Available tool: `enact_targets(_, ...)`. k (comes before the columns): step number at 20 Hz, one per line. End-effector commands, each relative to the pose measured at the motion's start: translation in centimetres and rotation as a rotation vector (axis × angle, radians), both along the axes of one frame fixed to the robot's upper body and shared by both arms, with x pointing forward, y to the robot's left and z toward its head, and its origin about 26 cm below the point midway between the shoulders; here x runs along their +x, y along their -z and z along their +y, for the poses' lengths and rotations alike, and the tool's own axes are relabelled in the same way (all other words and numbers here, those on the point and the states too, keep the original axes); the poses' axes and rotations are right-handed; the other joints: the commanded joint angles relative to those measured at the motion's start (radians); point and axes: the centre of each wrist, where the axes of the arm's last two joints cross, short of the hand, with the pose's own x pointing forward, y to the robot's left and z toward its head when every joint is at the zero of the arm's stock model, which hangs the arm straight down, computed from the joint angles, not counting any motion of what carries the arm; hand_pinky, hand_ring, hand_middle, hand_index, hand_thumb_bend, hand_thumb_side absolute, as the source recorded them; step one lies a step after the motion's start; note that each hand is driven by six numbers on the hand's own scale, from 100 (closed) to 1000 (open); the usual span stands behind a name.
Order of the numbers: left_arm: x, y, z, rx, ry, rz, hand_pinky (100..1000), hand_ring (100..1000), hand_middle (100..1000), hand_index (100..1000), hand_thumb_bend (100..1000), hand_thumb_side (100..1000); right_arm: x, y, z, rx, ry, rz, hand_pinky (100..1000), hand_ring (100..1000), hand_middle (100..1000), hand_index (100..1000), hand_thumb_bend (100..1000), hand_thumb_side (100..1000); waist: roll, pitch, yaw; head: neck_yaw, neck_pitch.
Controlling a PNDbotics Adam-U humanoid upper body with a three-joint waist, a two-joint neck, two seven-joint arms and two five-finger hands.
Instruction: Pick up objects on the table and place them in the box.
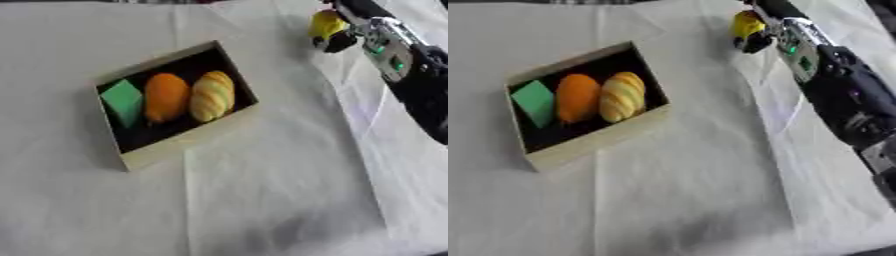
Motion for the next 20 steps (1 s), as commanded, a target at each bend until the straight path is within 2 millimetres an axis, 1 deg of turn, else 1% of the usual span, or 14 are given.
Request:
enact_targets(1,-0.86,-1.59,0.97,0.035,-0.038,-0.031,805,767,704,858,180,425,-0.82,-2.09,-1.17,-0.017,0.049,-0.039,856,864,870,958,280,100,0.009,-0.001,0.000,0.003,-0.020)
enact_targets(7,-0.69,-1.43,1.20,0.038,-0.044,-0.022,806,766,702,856,175,425,-0.97,-2.08,-1.55,0.024,0.089,-0.072,853,855,868,958,189,100,0.005,0.010,-0.003,0.002,-0.026)
enact_targets(14,-0.69,-1.08,1.64,0.039,-0.064,-0.018,806,765,698,851,168,424,-1.05,-2.10,-1.74,0.054,0.134,-0.102,846,847,850,953,139,100,0.008,0.017,-0.008,-0.003,-0.027)
enact_targets(16,-0.63,-0.99,1.62,0.046,-0.064,-0.013,806,764,697,851,165,422,-1.00,-2.00,-1.71,0.056,0.139,-0.095,830,827,793,923,150,100,0.008,0.018,-0.010,-0.006,-0.027)
enact_targets(17,-0.60,-0.93,1.61,0.051,-0.064,-0.011,806,764,697,851,165,420,-0.98,-1.95,-1.71,0.054,0.144,-0.091,816,805,746,876,164,100,0.008,0.018,-0.010,-0.006,-0.027)
enact_targets(19,-0.56,-0.84,1.62,0.057,-0.066,-0.009,806,764,697,851,163,424,-0.92,-1.89,-1.63,0.045,0.150,-0.091,780,728,598,763,182,100,0.008,0.019,-0.013,-0.006,-0.025)
enact_targets(20,-0.53,-0.79,1.63,0.057,-0.066,-0.007,805,764,697,850,162,426,-0.88,-1.88,-1.55,0.038,0.154,-0.101,765,692,563,728,161,100,0.009,0.019,-0.015,-0.007,-0.024)
